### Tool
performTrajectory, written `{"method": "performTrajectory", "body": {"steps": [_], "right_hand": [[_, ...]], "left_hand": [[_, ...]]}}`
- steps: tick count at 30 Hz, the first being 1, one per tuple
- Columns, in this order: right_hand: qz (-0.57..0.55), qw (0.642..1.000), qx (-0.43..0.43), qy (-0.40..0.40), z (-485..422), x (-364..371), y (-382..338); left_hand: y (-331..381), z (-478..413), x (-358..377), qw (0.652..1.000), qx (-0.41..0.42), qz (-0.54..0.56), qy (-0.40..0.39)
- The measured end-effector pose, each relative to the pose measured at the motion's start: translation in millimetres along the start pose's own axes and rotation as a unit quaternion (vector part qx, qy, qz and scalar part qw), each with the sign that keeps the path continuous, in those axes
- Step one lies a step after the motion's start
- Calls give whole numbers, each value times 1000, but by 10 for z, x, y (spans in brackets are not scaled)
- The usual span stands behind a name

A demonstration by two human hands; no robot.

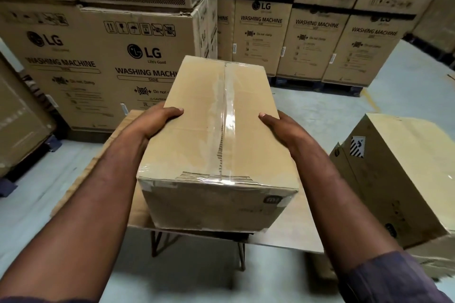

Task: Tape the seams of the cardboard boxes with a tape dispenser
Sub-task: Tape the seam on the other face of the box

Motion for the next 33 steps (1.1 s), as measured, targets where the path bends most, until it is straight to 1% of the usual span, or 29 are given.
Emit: {"method": "performTrajectory", "body": {"steps": [8,15,21,25,28,33], "right_hand": [[36,999,-6,-4,699,-926,7],[67,998,-17,9,1473,-1989,255],[83,996,-37,4,2066,-2867,417],[70,996,-45,-16,2369,-3391,442],[52,997,-50,-20,2558,-3919,521],[48,997,-50,-32,2844,-5035,617]], "left_hand": [[488,785,845,999,28,-21,22],[638,1626,1843,998,46,-28,35],[861,2439,2690,998,41,12,38],[1088,2792,3141,997,46,0,56],[1301,2985,3606,997,54,-26,57],[1634,3329,4678,995,61,-44,70]]}}
Point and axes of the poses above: each hand's wrist, its own z-axis away from the middle knuckle, its own x-axis out of the palm, y = z × x, the point moved 6 cm from there along -z, towards the middle knuckle, and after that the axes turned 4 degrees about x, right-handed, at the moved point
